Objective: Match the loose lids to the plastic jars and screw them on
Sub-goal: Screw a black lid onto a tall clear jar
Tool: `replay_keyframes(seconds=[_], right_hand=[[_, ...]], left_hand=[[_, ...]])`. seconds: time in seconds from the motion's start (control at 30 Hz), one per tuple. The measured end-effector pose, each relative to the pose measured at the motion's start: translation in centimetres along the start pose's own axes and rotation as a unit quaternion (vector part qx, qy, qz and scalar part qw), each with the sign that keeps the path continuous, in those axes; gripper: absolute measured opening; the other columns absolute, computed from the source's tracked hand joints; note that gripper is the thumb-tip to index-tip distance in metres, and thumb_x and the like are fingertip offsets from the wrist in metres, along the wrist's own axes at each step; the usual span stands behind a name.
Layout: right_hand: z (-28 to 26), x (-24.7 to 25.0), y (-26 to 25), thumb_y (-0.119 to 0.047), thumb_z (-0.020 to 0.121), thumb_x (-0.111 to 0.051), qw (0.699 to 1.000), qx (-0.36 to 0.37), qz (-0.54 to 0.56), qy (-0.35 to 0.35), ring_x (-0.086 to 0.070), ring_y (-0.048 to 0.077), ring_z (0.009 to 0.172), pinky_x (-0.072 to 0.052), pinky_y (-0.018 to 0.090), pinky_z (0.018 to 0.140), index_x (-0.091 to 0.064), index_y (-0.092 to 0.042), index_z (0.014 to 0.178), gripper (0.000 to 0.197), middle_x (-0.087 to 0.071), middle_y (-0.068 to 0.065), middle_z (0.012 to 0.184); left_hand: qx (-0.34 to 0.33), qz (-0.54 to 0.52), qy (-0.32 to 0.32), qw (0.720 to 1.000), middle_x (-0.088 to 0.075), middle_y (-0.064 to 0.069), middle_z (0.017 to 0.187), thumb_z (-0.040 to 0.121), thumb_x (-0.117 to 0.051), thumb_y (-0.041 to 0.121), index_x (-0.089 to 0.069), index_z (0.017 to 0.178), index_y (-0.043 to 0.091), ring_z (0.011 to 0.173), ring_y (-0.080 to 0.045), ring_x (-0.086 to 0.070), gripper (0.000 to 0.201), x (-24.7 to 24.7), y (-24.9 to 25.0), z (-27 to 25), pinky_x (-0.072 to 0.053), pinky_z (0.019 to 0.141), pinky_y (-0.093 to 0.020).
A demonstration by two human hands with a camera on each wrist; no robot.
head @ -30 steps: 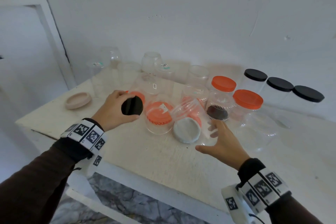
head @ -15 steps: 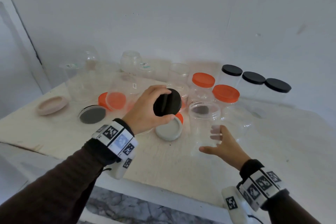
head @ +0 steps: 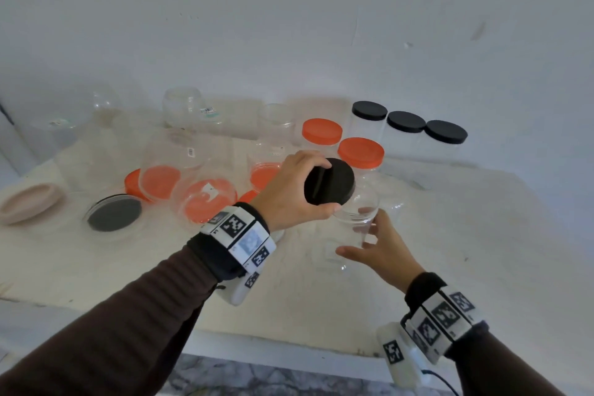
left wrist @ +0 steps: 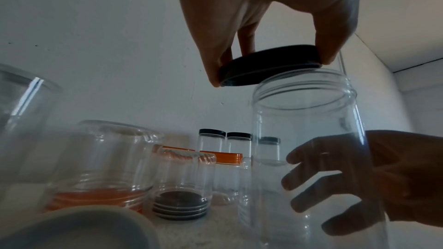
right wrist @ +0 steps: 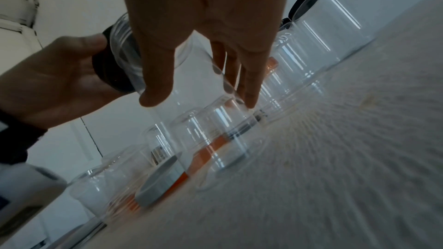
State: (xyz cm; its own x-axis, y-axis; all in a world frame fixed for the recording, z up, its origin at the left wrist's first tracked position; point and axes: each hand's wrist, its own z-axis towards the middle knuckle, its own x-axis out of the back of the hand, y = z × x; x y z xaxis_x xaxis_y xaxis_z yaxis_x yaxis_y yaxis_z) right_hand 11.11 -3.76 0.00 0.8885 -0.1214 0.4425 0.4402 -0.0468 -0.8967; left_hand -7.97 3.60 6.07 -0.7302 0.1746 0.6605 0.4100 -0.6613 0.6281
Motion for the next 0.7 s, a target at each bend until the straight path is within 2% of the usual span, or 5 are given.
replay_keyframes(seconds=[0.23,0.4,0.47,0.6,0.7], right_hand=[[0.6,0.4,0.5,-0.026,0.061,-0.085,1.000,0.015,0.002,-0.014,-0.052,0.011,0.112,-0.047,0.018,0.084,-0.042,-0.024,0.121,0.073,-0.052,-0.004,0.122],[0.8,0.5,0.4,-0.023,0.063,-0.084,0.999,0.019,0.001,-0.026,-0.051,0.013,0.112,-0.048,0.024,0.089,-0.040,-0.026,0.119,0.072,-0.050,-0.002,0.122],[0.8,0.6,0.4,-0.023,0.063,-0.084,0.999,0.018,-0.005,-0.029,-0.050,0.014,0.112,-0.048,0.026,0.091,-0.039,-0.025,0.120,0.072,-0.049,-0.002,0.122],[0.8,0.6,0.3,-0.024,0.064,-0.084,0.999,0.024,-0.015,-0.035,-0.049,0.012,0.111,-0.047,0.023,0.089,-0.037,-0.027,0.119,0.072,-0.048,-0.004,0.121],[0.9,0.9,-0.1,-0.025,0.065,-0.083,0.997,0.023,-0.040,-0.064,-0.047,0.012,0.113,-0.047,0.029,0.094,-0.034,-0.027,0.124,0.077,-0.044,-0.004,0.127]], left_hand=[[-0.013,0.018,-0.066,0.998,-0.046,0.004,0.126,0.068,-0.062,0.050,-0.051,0.121,0.019,0.113,-0.004,-0.035,0.063,-1.1,1.4,1.3,-0.031,0.093,-0.018],[-0.032,0.030,-0.073,0.996,-0.046,0.003,0.129,0.068,-0.063,0.051,-0.051,0.121,0.019,0.113,-0.002,-0.033,0.064,-1.8,1.3,1.9,-0.027,0.088,-0.007],[-0.037,0.029,-0.071,0.996,-0.046,0.003,0.130,0.067,-0.065,0.053,-0.051,0.121,0.019,0.114,-0.003,-0.033,0.065,-2.0,1.1,1.9,-0.026,0.089,-0.006],[-0.060,0.032,-0.060,0.996,-0.047,0.003,0.129,0.061,-0.058,0.063,-0.052,0.120,0.018,0.117,-0.008,-0.035,0.074,-2.4,0.7,1.8,-0.025,0.092,-0.005],[-0.055,0.012,-0.051,0.997,-0.047,0.004,0.128,0.061,-0.060,0.062,-0.052,0.121,0.018,0.116,-0.007,-0.036,0.075,-2.5,0.8,1.7,-0.026,0.092,-0.005]])
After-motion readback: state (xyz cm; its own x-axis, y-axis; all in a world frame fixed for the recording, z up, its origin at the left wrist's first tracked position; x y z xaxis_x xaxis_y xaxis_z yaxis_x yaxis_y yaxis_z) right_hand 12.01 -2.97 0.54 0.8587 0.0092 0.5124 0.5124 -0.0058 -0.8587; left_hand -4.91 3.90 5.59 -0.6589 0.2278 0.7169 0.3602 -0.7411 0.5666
